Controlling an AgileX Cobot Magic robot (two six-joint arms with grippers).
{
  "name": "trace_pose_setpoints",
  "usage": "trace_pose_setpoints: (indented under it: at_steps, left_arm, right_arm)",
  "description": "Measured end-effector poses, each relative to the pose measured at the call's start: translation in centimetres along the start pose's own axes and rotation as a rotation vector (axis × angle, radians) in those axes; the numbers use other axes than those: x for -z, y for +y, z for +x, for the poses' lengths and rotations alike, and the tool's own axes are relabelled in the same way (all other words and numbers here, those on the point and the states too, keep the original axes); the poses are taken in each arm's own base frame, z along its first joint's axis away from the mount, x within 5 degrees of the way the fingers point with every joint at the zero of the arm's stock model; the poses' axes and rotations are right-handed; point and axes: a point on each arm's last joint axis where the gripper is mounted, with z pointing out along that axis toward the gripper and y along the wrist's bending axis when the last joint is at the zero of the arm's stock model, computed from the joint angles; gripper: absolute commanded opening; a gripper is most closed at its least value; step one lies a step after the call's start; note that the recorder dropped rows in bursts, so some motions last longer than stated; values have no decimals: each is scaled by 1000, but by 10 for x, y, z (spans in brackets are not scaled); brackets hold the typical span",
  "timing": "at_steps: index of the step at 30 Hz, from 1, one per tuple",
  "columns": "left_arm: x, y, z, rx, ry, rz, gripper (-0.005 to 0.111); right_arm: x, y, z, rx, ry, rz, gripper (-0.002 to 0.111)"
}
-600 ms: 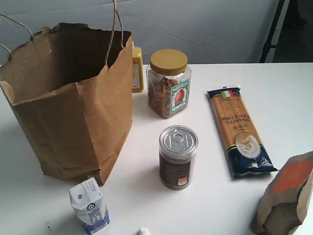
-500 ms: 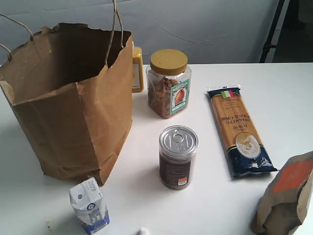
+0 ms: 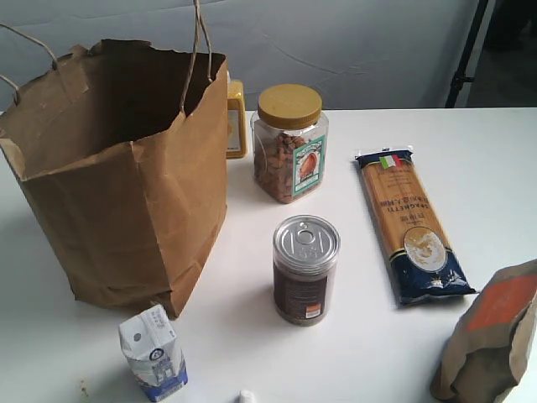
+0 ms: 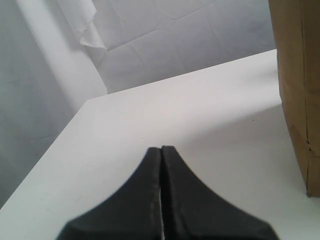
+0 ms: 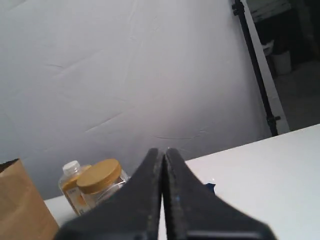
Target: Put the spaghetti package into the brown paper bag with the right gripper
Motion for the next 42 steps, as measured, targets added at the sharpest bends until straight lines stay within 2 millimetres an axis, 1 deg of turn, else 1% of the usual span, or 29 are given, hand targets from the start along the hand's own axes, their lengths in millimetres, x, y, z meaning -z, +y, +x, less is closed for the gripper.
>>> trace_pose_setpoints:
  at_steps: [1, 2, 3, 4, 5, 6, 7, 8, 9, 11, 12, 14, 17, 20, 23, 26, 31, 38, 42]
  left_arm:
    - [0, 0, 0, 0, 0, 0, 0]
    - [0, 0, 0, 0, 0, 0, 0]
    - [0, 0, 0, 0, 0, 0, 0]
    - [0, 0, 0, 0, 0, 0, 0]
    - [0, 0, 0, 0, 0, 0, 0]
    - [0, 0, 0, 0, 0, 0, 0]
    - [0, 0, 0, 0, 0, 0, 0]
    - [0, 0, 0, 0, 0, 0, 0]
    - [0, 0, 0, 0, 0, 0, 0]
    - [0, 0, 0, 0, 0, 0, 0]
    - [0, 0, 0, 0, 0, 0, 0]
    - [0, 0, 0, 0, 0, 0, 0]
    - [0, 0, 0, 0, 0, 0, 0]
    - [0, 0, 0, 0, 0, 0, 0]
    - [0, 0, 0, 0, 0, 0, 0]
    - [0, 0, 0, 0, 0, 0, 0]
    - [0, 0, 0, 0, 0, 0, 0]
    - [0, 0, 0, 0, 0, 0, 0]
    - [0, 0, 0, 0, 0, 0, 0]
  right_arm:
    - [-14, 9, -22, 14, 71, 16, 0]
    - [-25, 14, -32, 30, 128, 28, 4]
    - [-55, 21, -46, 70, 270, 44, 9]
    - [-71, 26, -51, 93, 346, 44, 25]
    - [-103, 36, -58, 144, 481, 36, 37]
    - [-121, 41, -56, 171, 556, 32, 61]
    - [-154, 50, -48, 222, 691, 28, 73]
    - [-172, 54, -41, 248, 760, 33, 86]
    - [-205, 58, -23, 292, 884, 54, 88]
    - [-235, 59, -6, 336, 986, 87, 89]
    - [-246, 60, -1, 351, 1023, 100, 89]
    - [-271, 55, 20, 377, 1115, 140, 89]
    - [-299, 49, 48, 395, 1218, 179, 89]
    - [-321, 43, 74, 401, 1278, 197, 89]
    - [-334, 37, 95, 417, 1318, 202, 89]
    - [-341, 31, 113, 444, 1354, 193, 89]
    - [-345, 23, 138, 466, 1404, 187, 89]
    - [-350, 11, 158, 473, 1429, 187, 89]
    - [-352, 0, 172, 466, 1460, 206, 89]
